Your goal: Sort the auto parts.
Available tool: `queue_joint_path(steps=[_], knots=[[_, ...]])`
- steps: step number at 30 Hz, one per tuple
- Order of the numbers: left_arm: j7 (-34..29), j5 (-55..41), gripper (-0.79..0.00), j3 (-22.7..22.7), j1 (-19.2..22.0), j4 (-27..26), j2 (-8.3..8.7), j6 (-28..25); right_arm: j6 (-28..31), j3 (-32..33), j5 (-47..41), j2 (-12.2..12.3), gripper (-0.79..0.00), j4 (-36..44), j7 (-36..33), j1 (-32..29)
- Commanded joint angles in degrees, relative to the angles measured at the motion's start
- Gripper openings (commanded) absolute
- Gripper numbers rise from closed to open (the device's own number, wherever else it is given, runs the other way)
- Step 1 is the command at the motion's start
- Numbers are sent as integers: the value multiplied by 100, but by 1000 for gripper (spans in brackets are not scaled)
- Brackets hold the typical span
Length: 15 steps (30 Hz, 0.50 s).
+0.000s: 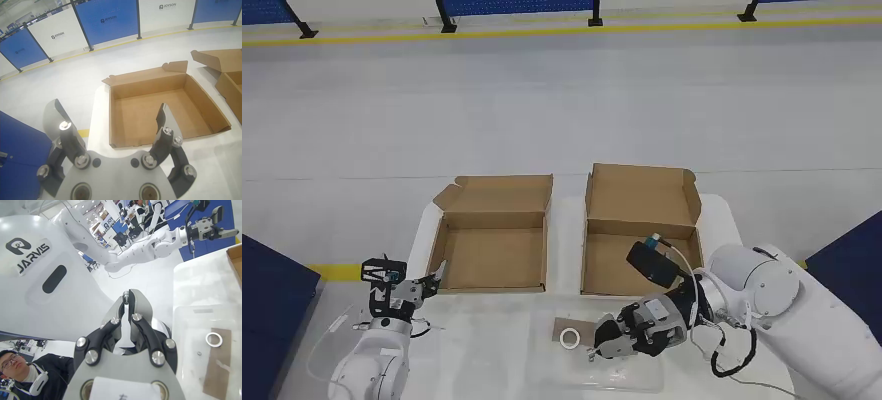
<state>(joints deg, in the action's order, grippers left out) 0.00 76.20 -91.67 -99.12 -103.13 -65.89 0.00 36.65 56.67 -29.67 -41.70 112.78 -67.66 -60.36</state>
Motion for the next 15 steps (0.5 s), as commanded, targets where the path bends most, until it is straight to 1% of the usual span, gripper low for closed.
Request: queue_joint_path(steps=[1, 3, 5, 9, 15], knots=[[0, 0, 0, 0, 0, 0, 0, 0, 7, -23, -164, -13, -785, 30, 158, -58], [0, 0, 0, 0, 0, 0, 0, 0, 10, 52, -205, -14, -785, 36, 189, -75], [0, 0, 0, 0, 0, 0, 0, 0, 221, 104, -878, -27, -785, 103, 262, -170], [0, 0, 0, 0, 0, 0, 0, 0, 316, 264, -2072, -39, -785, 477, 318, -206], [0, 0, 0, 0, 0, 0, 0, 0, 421, 640, -3241, -124, -785, 1059, 422, -341]])
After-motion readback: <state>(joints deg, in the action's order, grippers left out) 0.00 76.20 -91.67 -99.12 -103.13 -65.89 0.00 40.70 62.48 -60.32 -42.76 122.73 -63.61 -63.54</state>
